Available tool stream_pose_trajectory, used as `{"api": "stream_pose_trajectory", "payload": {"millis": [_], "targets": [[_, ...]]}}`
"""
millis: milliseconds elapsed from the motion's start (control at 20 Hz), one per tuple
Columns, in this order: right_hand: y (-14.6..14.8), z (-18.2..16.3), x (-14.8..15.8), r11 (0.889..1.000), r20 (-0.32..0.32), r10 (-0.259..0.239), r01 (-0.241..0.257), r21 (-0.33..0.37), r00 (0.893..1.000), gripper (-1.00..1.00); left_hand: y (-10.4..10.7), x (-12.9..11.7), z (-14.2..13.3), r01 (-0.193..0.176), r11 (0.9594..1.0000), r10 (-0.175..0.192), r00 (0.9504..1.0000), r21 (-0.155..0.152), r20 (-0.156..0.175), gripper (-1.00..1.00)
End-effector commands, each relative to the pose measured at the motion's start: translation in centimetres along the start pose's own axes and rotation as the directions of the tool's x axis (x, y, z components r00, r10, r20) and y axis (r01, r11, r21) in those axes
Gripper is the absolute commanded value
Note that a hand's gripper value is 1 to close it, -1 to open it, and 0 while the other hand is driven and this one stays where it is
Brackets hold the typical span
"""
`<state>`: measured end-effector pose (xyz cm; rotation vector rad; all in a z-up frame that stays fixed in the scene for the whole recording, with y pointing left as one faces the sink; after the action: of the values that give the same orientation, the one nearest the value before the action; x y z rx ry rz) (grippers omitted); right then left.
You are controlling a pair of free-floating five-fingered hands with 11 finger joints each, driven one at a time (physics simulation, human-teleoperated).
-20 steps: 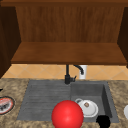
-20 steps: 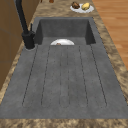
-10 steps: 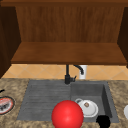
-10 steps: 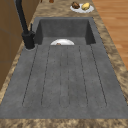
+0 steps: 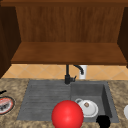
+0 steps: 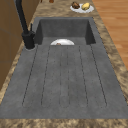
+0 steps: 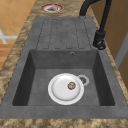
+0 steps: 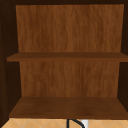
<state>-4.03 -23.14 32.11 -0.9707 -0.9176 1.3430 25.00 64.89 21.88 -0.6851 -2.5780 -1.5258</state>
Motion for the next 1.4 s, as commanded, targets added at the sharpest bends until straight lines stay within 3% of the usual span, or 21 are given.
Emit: {"api": "stream_pose_trajectory", "payload": {"millis": [0,450,550,750,1000,1100,1200,1350], "targets": [[0.0,0.0,0.0,1.000,0.000,0.000,0.000,0.000,1.000,0.00,0.2,0.1,-1.8,-0.018,0.9947,0.014,0.9989,-0.101,-0.045,-1.00],[0.0,0.0,0.0,1.000,0.000,0.000,0.000,0.000,1.000,0.00,0.7,0.6,-6.2,-0.033,0.9836,0.018,0.9962,-0.177,-0.086,-1.00],[0.0,0.0,0.0,1.000,0.000,0.000,0.000,0.000,1.000,0.00,0.6,0.9,-7.0,-0.017,0.9790,0.001,0.9969,-0.203,-0.079,-1.00],[0.0,0.0,0.0,1.000,0.000,0.000,0.000,0.000,1.000,0.00,0.1,1.1,-8.5,-0.028,0.9714,0.003,0.9944,-0.236,-0.105,-1.00],[0.0,0.0,0.0,1.000,0.000,0.000,0.000,0.000,1.000,0.00,-0.7,1.3,-10.4,-0.020,0.9663,-0.015,0.9909,-0.257,-0.134,-1.00],[0.0,0.0,0.0,1.000,0.000,0.000,0.000,0.000,1.000,0.00,-0.7,1.5,-11.2,-0.001,0.9679,-0.036,0.9891,-0.252,-0.143,-1.00],[0.0,0.0,0.0,1.000,0.000,0.000,0.000,0.000,1.000,0.00,-1.4,1.7,-11.6,-0.013,0.9671,-0.028,0.9869,-0.254,-0.159,-1.00],[0.0,0.0,0.0,1.000,0.000,0.000,0.000,0.000,1.000,0.00,-2.2,2.2,-12.6,-0.010,0.9700,-0.031,0.9854,-0.243,-0.167,-1.00]]}}
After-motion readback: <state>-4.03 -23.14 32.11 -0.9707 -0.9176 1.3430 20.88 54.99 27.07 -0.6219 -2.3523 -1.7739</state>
